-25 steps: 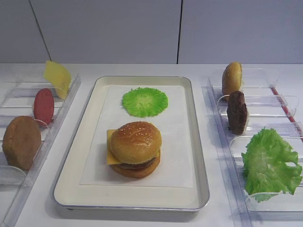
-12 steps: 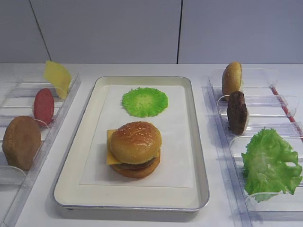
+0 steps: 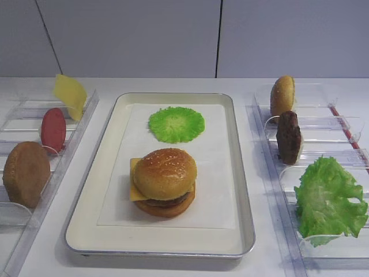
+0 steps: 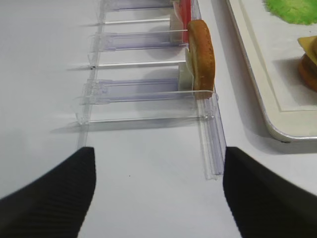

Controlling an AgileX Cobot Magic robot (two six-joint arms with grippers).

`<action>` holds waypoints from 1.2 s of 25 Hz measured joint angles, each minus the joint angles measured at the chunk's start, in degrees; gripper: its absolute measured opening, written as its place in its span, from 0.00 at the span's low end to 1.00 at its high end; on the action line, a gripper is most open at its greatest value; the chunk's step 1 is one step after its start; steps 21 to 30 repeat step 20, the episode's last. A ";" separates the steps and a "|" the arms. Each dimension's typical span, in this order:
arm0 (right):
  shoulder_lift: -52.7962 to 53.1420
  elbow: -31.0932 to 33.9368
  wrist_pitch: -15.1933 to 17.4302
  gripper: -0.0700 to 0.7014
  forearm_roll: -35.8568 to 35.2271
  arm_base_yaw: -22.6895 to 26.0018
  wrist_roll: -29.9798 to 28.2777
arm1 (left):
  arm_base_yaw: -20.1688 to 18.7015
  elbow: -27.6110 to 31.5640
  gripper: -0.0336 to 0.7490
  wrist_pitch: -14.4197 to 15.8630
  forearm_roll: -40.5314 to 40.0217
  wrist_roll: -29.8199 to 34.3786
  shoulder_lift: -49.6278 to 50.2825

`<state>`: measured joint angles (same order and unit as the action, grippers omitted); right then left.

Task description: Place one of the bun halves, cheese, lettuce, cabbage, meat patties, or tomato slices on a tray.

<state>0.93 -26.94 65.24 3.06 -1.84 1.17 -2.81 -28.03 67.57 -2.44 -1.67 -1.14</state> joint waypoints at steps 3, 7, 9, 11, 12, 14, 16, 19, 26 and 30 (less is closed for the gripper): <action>0.00 0.00 0.00 0.99 0.00 0.00 0.00 | 0.00 0.00 0.67 0.00 0.00 0.00 0.00; 0.00 0.00 0.00 0.99 0.00 0.00 0.00 | 0.00 0.00 0.67 0.00 0.00 0.00 0.00; 0.00 0.00 0.00 0.99 0.00 0.00 0.00 | 0.00 0.00 0.67 0.00 0.00 0.00 0.00; 0.00 0.00 0.00 0.99 0.00 0.00 0.00 | 0.00 0.00 0.67 0.00 0.00 0.00 0.00; 0.00 0.00 0.00 0.99 0.00 0.00 0.00 | 0.00 0.00 0.67 0.00 0.00 0.00 0.00; 0.00 0.00 0.00 0.99 0.00 0.00 0.00 | 0.00 0.00 0.67 0.00 0.00 0.00 0.00; 0.00 0.00 0.00 0.99 0.00 0.00 0.00 | 0.00 0.00 0.67 0.00 0.00 0.00 0.00; 0.00 0.00 0.00 0.99 0.00 0.00 0.00 | 0.00 0.00 0.67 0.00 0.00 0.00 0.00; 0.00 0.00 0.00 0.99 0.00 0.00 0.00 | 0.00 0.00 0.67 0.00 0.00 0.00 0.00; 0.00 0.00 0.00 0.99 0.00 0.00 0.00 | 0.00 0.00 0.67 0.00 0.00 0.00 0.00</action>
